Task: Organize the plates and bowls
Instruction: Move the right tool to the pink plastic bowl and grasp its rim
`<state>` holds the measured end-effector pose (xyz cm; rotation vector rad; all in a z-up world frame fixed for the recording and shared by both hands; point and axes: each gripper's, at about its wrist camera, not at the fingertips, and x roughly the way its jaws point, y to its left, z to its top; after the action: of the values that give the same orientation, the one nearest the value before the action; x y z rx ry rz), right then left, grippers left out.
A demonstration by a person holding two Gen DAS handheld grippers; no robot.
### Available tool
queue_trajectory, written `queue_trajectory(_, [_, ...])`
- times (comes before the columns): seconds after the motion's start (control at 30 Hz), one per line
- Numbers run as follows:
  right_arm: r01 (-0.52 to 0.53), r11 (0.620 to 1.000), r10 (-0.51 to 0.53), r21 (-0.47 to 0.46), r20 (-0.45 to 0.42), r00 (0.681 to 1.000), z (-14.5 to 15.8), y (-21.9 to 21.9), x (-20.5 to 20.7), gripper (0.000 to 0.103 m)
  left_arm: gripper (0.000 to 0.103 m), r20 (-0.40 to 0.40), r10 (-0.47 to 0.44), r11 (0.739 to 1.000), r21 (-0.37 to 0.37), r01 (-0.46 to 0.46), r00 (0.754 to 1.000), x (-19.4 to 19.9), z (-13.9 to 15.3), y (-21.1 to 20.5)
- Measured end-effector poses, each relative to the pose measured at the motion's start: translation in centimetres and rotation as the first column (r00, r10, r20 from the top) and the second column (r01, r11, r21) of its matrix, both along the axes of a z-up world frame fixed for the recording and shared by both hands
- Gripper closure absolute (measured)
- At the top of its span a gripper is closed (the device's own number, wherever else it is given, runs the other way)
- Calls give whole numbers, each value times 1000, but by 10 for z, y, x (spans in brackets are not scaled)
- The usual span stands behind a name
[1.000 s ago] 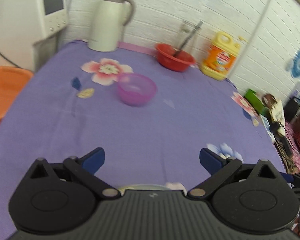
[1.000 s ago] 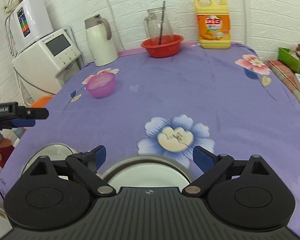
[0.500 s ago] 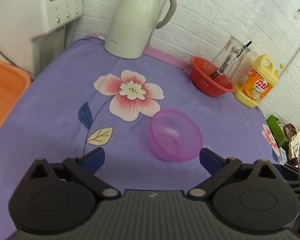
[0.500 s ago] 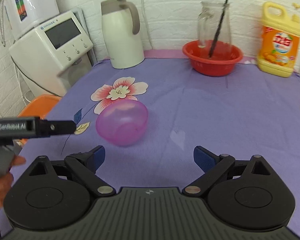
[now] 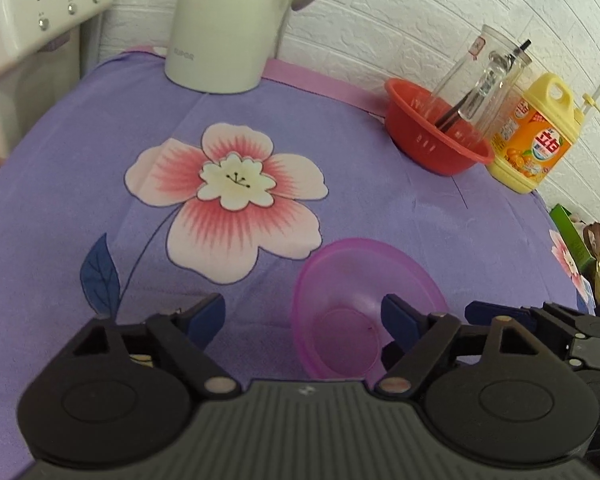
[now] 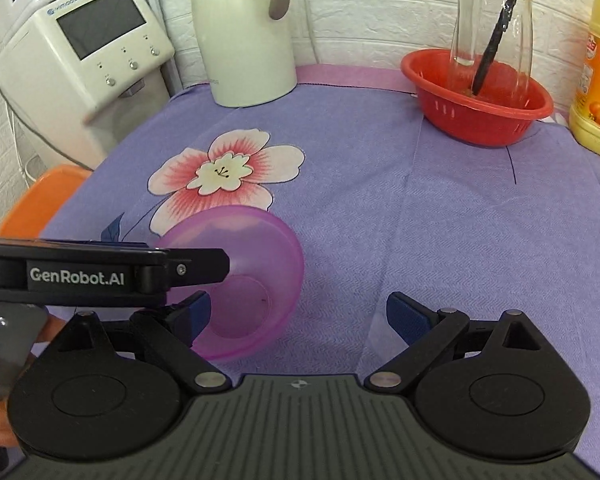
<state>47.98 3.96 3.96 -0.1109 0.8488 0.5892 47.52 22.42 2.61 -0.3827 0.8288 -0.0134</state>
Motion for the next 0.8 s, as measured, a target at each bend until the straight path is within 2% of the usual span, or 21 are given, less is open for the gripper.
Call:
queue_trajectory(0.1, [-23, 998, 22, 58, 29, 999, 9, -11, -13, 0, 20, 17, -4, 1000, 17, 3, 1000, -2, 2, 4])
queue_trajectory(0.2, [-45, 995, 39, 85, 75, 996, 22, -17, -27, 0, 20, 24, -4, 1000, -5, 4, 1000, 2, 6, 6])
queue_trajectory(0.37, [-130, 991, 131, -10, 113, 985, 26, -7, -52, 0, 20, 27, -34, 999, 17, 33, 999, 10, 8, -1])
queue_trajectory(0.63, [-137, 986, 142, -96, 48, 989, -8, 23, -25, 0, 22, 18, -87, 996, 19, 87, 996, 17, 4, -13])
queue_trajectory(0.67, [-144, 984, 150, -108, 50, 988, -11, 27, -23, 0, 23, 13, -99, 995, 17, 98, 995, 19, 2, -14])
queue_trajectory(0.73, [-159, 979, 168, -127, 62, 984, -17, 33, -24, 0, 34, -3, -118, 993, 8, 118, 993, 24, -3, -14])
queue_trajectory(0.77, [-163, 977, 174, -138, 73, 982, -20, 34, -24, 0, 36, -9, -136, 991, 6, 136, 991, 26, -5, -14])
queue_trajectory(0.8, [-165, 976, 178, -143, 88, 980, -22, 35, -24, 0, 42, 7, -150, 988, 27, 150, 989, 25, -5, -15])
